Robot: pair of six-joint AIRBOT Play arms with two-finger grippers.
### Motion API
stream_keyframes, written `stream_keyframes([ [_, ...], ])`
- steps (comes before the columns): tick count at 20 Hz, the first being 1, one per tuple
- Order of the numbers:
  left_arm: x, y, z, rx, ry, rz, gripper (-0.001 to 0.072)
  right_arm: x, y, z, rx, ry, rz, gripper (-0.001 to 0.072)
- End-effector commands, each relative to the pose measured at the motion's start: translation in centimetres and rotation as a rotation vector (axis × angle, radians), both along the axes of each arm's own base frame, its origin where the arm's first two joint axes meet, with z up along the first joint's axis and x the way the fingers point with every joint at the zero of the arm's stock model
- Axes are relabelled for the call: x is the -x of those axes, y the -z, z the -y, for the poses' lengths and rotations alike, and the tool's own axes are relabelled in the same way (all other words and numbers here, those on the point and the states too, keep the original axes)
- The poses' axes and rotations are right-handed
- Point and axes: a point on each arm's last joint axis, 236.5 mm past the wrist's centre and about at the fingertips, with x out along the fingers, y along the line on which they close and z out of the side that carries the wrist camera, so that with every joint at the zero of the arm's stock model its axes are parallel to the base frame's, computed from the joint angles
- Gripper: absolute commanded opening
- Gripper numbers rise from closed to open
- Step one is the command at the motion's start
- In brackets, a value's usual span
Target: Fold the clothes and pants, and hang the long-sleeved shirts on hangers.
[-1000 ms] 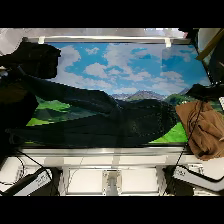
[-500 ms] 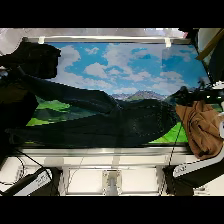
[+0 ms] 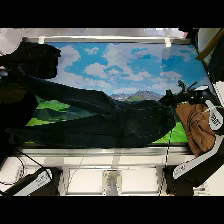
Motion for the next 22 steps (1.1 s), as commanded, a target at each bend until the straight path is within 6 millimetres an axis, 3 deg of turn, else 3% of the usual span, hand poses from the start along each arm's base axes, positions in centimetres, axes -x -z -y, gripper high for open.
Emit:
stream_keyframes([
  [1,-0.4,-0.8,-0.3,-0.012,-0.008,0.037,0.0023,-1.8,-4.6,-1.4,-0.075,-0.061,0.132,0.0042],
  [5,-1.9,-4.5,-1.0,-0.033,-0.037,0.207,0.0023,-2.7,-13.1,0.0,-0.001,-0.146,0.313,0.0042],
  [6,-2.2,-5.1,-0.7,-0.015,-0.04,0.238,0.0023,-2.6,-14.2,0.6,0.055,-0.157,0.335,0.0042],
  [8,-2.2,-4.1,-0.1,-0.007,-0.024,0.201,0.0024,-2.1,-14.3,2.1,0.166,-0.151,0.301,0.0043],
  [9,-1.9,-2.7,0.2,-0.017,-0.001,0.14,0.0184,-1.8,-14.0,2.4,0.188,-0.146,0.272,0.0066],
  [10,-1.3,-1.1,0.7,-0.033,0.034,0.063,0.0597,-1.4,-13.6,2.5,0.188,-0.146,0.239,0.016],
  [11,-0.3,1.1,1.0,-0.036,0.058,-0.039,0.0704,-1.2,-13.5,2.5,0.19,-0.139,0.223,0.0229],
  [13,3.5,5.7,-0.1,-0.094,0.08,-0.306,0.0708,-1.3,-13.5,2.5,0.191,-0.137,0.222,0.0227],
  [15,6.1,7.9,-1.8,-0.126,0.058,-0.446,0.0704,-1.5,-13.4,2.4,0.199,-0.134,0.228,0.0222],
  [16,5.5,7.8,-2.2,-0.102,0.028,-0.418,0.0681,-1.9,-13.3,2.4,0.209,-0.128,0.237,0.0223],
  [17,4.5,7.6,-2.1,-0.06,0.005,-0.381,0.0575,-2.2,-13.3,2.3,0.216,-0.122,0.245,0.0222],
  [18,3.3,7.9,-1.0,-0.011,0.023,-0.367,0.0535,-2.7,-13.2,2.2,0.227,-0.114,0.257,0.0223],
  [22,-4.3,9.1,6.5,0.017,0.23,-0.397,0.0536,-3.4,-12.7,0.5,0.267,-0.145,0.276,0.0222],
])
